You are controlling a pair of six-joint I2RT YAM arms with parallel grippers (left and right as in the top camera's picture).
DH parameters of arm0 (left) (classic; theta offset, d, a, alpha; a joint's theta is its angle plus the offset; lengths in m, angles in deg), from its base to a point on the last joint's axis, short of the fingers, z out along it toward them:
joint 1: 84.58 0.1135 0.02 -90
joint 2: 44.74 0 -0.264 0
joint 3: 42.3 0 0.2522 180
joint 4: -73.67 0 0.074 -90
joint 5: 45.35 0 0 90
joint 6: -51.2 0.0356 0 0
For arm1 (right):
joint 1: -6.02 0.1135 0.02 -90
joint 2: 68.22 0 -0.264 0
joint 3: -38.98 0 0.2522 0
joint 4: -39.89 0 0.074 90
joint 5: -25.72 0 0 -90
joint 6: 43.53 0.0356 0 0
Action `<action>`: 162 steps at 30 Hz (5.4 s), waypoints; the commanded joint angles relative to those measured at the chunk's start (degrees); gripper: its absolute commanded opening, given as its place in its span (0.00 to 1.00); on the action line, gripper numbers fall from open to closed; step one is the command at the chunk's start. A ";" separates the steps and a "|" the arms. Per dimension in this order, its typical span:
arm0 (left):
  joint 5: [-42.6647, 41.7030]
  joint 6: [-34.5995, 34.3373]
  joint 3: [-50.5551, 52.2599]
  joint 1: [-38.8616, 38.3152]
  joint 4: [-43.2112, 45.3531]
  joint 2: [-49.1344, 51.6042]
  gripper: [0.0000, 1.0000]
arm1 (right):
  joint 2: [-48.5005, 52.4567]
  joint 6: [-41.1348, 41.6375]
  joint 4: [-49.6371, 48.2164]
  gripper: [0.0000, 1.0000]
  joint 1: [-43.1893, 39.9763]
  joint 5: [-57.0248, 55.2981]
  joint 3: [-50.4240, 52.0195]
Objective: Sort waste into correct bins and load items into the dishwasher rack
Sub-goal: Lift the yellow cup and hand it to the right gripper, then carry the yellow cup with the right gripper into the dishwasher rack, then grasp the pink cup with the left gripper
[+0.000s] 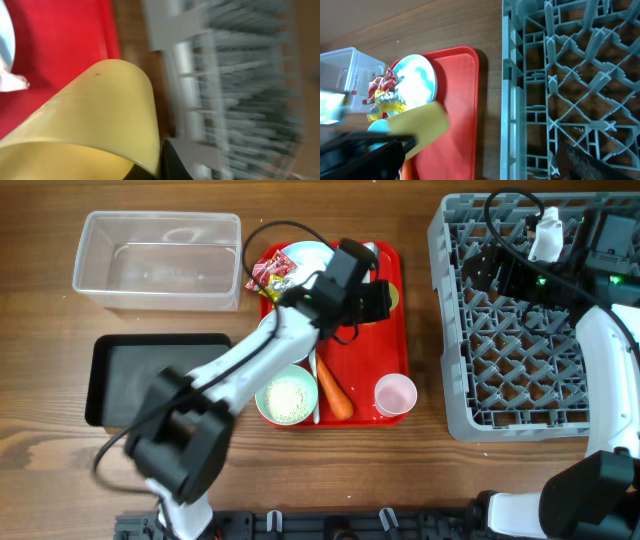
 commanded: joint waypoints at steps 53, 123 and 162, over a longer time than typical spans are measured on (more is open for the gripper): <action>-67.56 19.54 0.17 24.06 1.36 -13.11 0.04 | 9.29 0.00 -30.03 0.84 21.75 51.43 2.67; -4.28 19.56 0.17 24.04 -20.59 -13.05 0.78 | 0.94 9.01 46.23 0.62 -11.47 -28.35 -20.11; -7.76 28.74 0.17 23.19 -25.35 -8.26 0.95 | 2.01 11.13 36.72 1.00 -16.85 -29.51 -13.31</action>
